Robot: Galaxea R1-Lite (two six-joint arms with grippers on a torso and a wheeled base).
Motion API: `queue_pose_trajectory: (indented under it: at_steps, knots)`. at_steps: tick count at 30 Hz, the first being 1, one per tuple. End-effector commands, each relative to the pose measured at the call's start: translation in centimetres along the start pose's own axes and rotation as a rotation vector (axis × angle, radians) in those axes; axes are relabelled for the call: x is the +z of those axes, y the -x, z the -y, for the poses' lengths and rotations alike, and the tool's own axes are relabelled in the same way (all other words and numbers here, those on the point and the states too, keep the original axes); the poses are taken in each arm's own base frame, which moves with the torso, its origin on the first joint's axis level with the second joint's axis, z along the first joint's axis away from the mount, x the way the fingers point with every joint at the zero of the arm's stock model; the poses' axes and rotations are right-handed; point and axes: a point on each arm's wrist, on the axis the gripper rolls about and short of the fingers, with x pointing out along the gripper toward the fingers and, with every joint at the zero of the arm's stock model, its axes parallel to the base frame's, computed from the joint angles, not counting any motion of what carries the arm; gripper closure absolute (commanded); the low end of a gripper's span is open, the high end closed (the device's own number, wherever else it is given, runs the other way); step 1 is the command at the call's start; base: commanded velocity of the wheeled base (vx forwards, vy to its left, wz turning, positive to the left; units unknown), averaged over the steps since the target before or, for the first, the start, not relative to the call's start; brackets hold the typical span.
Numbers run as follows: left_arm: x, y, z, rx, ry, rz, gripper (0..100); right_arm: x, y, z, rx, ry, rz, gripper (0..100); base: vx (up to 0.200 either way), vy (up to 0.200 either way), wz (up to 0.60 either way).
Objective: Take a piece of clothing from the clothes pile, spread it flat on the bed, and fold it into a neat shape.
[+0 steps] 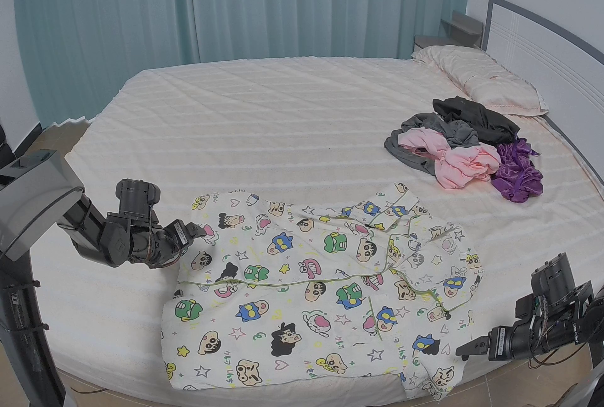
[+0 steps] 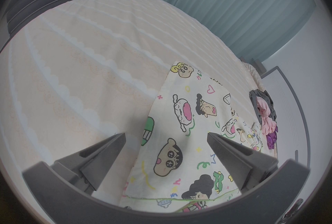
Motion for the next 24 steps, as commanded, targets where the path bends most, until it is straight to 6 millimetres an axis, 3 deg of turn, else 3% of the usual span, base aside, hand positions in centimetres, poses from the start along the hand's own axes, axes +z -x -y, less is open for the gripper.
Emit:
queue_pose_trajectory:
  at_steps: [1, 14, 15, 24]
  knots:
    - [-0.3, -0.9, -0.2, 0.006, -0.005, -0.014, 0, 0.0, -0.1, 0.0, -0.002, 0.000, -0.003, 0, 0.000, 0.000, 0.00]
    - [-0.2, -2.5, -0.3, -0.021, 0.002, -0.041, 0, 0.0, 0.0, 0.0, 0.001, 0.001, -0.003, 0, 0.000, 0.000, 0.00]
    - [-0.2, -2.7, -0.4, -0.017, 0.005, -0.042, 100, -0.1, -0.1, 0.0, -0.001, 0.001, -0.007, 0, 0.000, 0.000, 0.00]
    - [0.6, -2.4, -0.9, -0.006, 0.019, -0.016, 100, -0.1, -0.1, 0.0, 0.008, -0.001, -0.014, 0, 0.000, 0.000, 0.00]
